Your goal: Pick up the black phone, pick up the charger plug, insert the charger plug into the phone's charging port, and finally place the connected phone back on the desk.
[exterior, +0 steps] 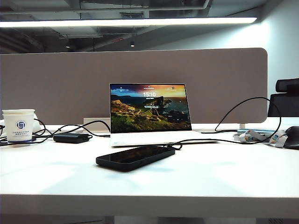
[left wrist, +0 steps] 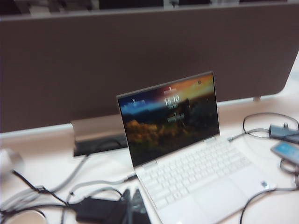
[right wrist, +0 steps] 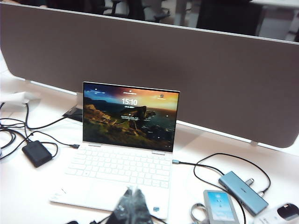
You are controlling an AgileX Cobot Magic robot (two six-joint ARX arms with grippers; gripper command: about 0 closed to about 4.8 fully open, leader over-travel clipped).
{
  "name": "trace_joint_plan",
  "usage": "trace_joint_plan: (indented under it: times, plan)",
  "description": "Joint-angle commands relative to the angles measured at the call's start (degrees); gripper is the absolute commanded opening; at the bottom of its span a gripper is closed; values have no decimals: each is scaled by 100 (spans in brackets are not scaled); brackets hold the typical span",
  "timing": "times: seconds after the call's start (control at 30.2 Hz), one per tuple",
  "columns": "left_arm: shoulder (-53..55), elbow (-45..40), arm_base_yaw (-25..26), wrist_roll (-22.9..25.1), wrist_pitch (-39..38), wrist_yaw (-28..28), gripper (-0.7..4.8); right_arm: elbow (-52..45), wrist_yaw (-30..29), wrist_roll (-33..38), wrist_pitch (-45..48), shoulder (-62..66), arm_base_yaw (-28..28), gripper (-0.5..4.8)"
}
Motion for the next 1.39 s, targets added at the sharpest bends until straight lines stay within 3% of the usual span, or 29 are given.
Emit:
trace_joint_plan:
  times: [0.03, 0.33, 0.76, 1.09, 1.22, 1.39]
  plan:
    - [-555, -413, 0, 127, 15, -31, -6, -905, 28, -20, 925, -662, 7, -9]
    - [-2173, -2240, 2, 391, 704, -81, -6, -3036, 28, -20, 1585, -2094, 4, -9]
    - [-3926, -4653, 2, 382, 765, -162, -6, -4999, 479, -17, 1646, -3456, 4, 1]
    - [-4548, -5434, 2, 385, 1147, -129, -6, -5864, 452, 308, 1547, -3871, 4, 1]
    - [-4594, -5713, 2, 385, 1698, 39, -6, -5899, 474, 358, 1207, -3871, 4, 1]
    - [-4597, -5775, 2, 365, 1810, 33, -6, -5901, 474, 356, 953, -3873, 4, 1]
